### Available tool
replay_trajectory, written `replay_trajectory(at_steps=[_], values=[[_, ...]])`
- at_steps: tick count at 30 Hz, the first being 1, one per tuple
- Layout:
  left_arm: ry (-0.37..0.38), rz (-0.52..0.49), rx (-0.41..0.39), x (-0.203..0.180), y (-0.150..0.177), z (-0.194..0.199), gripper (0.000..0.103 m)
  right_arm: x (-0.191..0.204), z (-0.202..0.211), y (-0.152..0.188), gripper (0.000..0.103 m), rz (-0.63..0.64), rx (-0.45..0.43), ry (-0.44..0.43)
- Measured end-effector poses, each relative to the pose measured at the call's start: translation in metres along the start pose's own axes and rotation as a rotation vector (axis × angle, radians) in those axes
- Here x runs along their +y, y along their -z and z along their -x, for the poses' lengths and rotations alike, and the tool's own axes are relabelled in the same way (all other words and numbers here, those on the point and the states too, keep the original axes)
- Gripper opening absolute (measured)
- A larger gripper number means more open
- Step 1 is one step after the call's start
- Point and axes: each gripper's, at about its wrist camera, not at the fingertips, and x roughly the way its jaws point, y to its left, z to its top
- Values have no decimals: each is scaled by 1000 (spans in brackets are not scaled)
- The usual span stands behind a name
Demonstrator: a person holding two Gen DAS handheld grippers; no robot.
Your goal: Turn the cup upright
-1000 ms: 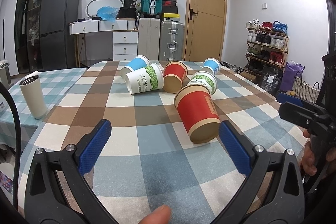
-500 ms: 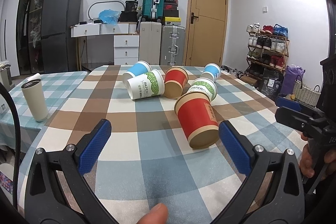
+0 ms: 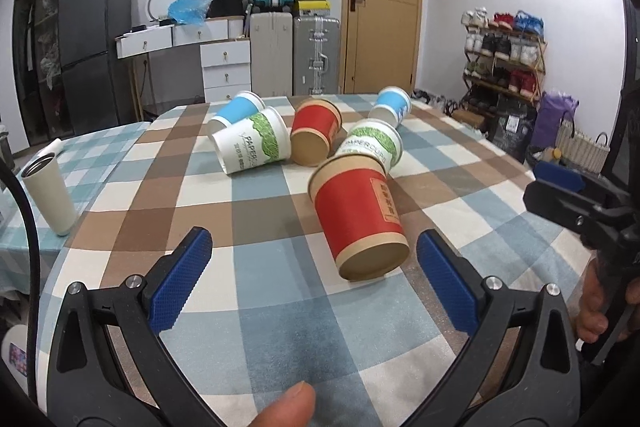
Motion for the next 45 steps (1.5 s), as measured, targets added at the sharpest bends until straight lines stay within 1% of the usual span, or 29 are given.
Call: replay_trajectory(at_steps=[5, 8, 9, 12, 15, 17, 19, 20, 21, 22, 23, 24, 25, 29, 33, 38, 45], values=[[42, -5, 37, -12, -6, -17, 102, -4, 0, 0, 103, 8, 15, 0], [36, -9, 54, -19, -9, -27, 102, -8, 1, -1, 103, -6, 14, -7], [48, -9, 85, -22, -10, -34, 102, -8, 1, -1, 103, -8, 16, -9], [85, 3, 129, -25, -13, -46, 102, -10, -1, 0, 103, -18, 30, -25], [80, -5, 161, -31, -15, -54, 102, -11, -4, 1, 103, -21, 42, -34], [64, -6, 190, -34, -16, -61, 98, -10, -4, 1, 103, -19, 45, -36], [54, 7, 204, -33, -17, -66, 90, -11, -4, 1, 103, -18, 46, -43], [58, 18, 202, -32, -18, -67, 88, -10, -4, 1, 103, -16, 45, -42], [63, 32, 195, -31, -19, -68, 84, -10, -4, 1, 103, -13, 47, -43], [68, 40, 194, -30, -19, -68, 76, -10, -4, 1, 103, -12, 48, -44], [78, 48, 196, -29, -19, -68, 70, -9, -4, 1, 103, -12, 47, -42], [89, 52, 211, -28, -19, -69, 57, -10, -4, 1, 103, -16, 46, -43], [93, 52, 226, -28, -19, -70, 53, -10, -4, 1, 103, -19, 47, -46], [116, 67, 230, -29, -18, -69, 52, -10, -2, 0, 103, -23, 44, -51], [114, 90, 214, -25, -18, -62, 52, -9, -3, -1, 103, -17, 43, -52], [101, 123, 185, -17, -18, -43, 52, -6, -4, 0, 103, -11, 46, -60], [87, 159, 143, -10, -6, -8, 52, 2, 0, -1, 103, 7, 40, -82]])
